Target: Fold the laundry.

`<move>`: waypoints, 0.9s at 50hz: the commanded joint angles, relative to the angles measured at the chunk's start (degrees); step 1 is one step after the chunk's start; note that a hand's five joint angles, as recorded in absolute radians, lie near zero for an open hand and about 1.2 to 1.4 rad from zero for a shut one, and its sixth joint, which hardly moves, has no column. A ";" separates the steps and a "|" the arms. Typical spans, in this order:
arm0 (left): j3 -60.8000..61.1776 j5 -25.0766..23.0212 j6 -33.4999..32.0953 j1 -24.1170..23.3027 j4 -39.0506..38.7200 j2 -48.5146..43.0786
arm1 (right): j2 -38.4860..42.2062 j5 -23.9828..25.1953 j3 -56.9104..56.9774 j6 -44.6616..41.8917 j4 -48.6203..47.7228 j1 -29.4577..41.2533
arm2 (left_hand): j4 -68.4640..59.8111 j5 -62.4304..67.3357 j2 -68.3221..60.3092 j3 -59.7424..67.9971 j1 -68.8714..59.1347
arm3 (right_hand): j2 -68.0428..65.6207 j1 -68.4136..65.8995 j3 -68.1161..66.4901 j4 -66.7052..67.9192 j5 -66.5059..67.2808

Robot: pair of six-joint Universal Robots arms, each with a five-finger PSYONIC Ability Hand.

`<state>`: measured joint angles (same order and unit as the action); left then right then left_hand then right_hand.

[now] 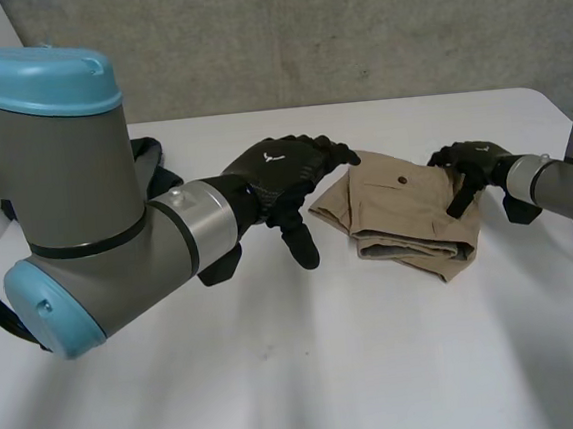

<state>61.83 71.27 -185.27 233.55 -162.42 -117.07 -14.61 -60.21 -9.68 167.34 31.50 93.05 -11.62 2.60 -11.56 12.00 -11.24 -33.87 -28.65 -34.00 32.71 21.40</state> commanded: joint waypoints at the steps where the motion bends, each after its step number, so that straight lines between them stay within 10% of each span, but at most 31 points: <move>1: 0.04 0.00 -0.09 0.15 0.00 -0.26 | 0.73 -0.87 1.68 -0.52 -0.30 -0.59 | -1.46 0.48 -1.51 1.07 -1.83 | -46.13 -51.35 -46.00 47.29 48.60; 18: -0.05 0.18 -0.09 0.15 0.00 0.00 | 0.55 -22.21 5.37 5.97 -14.61 -7.17 | -1.62 0.65 -1.68 1.24 -2.00 | -46.13 -51.35 -46.00 47.29 48.60; 40: -0.49 0.36 -0.18 -0.20 0.00 -0.44 | 2.40 -29.61 4.23 6.59 -18.58 -14.21 | -1.62 0.65 -1.68 1.24 -2.00 | -46.13 -51.35 -46.00 47.29 48.60; 43: -0.49 0.36 -0.18 -0.20 0.09 -0.44 | 2.13 -27.68 3.44 6.51 -16.92 -14.03 | -1.63 0.65 -1.68 1.24 -2.00 | 23.87 18.65 24.00 -22.71 -21.40; 45: -0.40 0.36 -0.18 -0.20 0.09 -0.44 | 1.78 -27.15 3.44 6.16 -15.25 -13.86 | -1.62 0.65 -1.68 1.24 -2.00 | 23.87 18.65 24.00 -22.71 -21.40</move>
<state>61.43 71.59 -185.46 233.35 -162.40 -117.40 -12.22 -90.10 -5.46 173.93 13.06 78.75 -11.62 2.60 -11.57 12.00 -11.26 -45.48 -32.42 -46.08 47.00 34.75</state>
